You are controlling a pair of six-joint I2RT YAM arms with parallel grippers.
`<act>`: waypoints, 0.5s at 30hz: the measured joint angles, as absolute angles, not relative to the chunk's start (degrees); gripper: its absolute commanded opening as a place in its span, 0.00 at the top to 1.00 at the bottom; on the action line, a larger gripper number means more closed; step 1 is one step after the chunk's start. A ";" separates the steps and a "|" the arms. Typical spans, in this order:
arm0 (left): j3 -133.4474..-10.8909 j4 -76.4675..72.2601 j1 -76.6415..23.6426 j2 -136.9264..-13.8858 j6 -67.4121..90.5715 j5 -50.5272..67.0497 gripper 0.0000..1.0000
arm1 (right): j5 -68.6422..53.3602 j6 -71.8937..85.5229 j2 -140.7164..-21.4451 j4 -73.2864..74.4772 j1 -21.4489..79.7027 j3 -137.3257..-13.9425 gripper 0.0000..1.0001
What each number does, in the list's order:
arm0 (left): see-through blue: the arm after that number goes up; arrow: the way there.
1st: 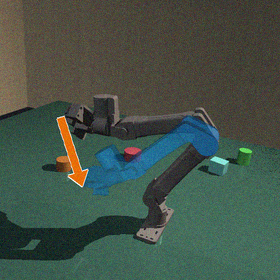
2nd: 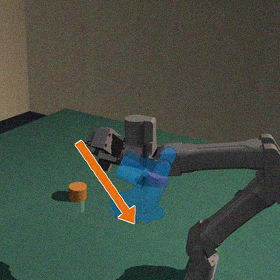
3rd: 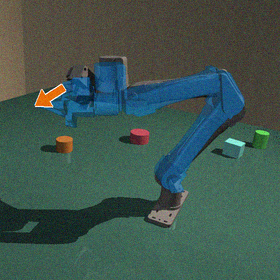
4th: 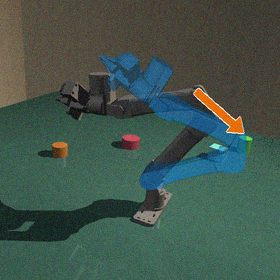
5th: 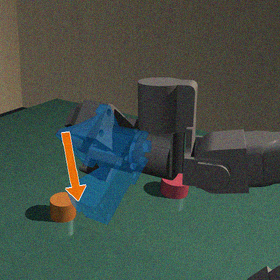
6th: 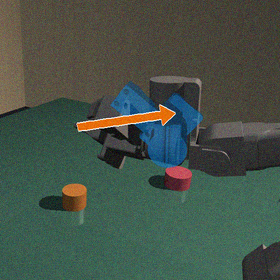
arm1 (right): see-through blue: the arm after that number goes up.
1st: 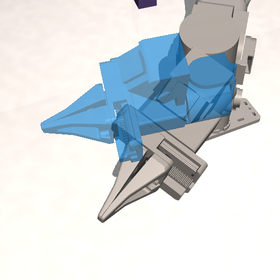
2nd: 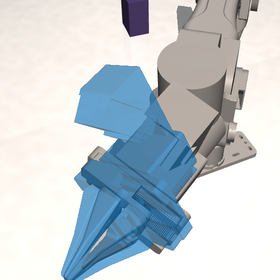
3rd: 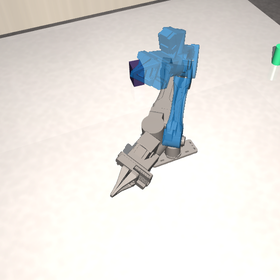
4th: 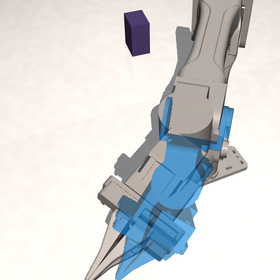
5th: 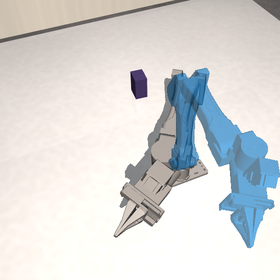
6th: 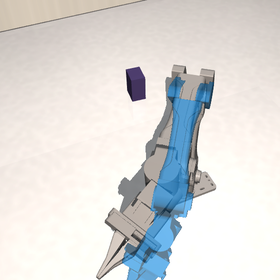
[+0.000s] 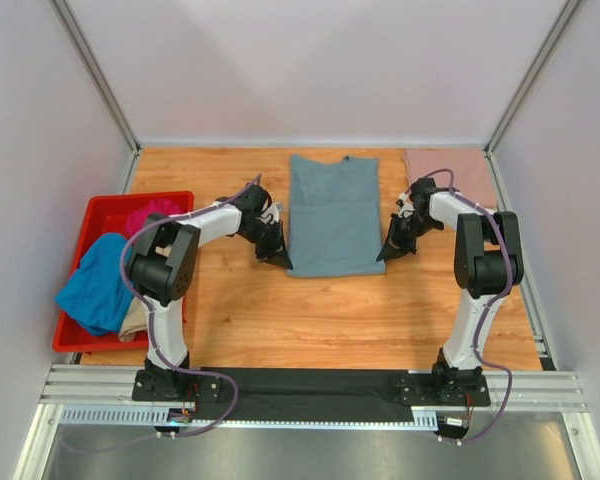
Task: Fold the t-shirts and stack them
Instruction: Fold the tshirt
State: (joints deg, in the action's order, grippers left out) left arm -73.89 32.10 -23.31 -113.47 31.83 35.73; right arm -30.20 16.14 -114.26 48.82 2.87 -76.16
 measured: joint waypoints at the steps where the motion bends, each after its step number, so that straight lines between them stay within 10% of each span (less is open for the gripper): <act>1: -72.97 31.90 -23.49 -112.88 32.12 35.33 1.00 | -30.17 16.16 -114.24 48.82 2.92 -75.92 1.00; 15: -71.35 32.56 -23.88 -114.28 32.42 32.27 0.87 | -27.83 17.67 -109.27 46.96 3.25 -67.05 0.98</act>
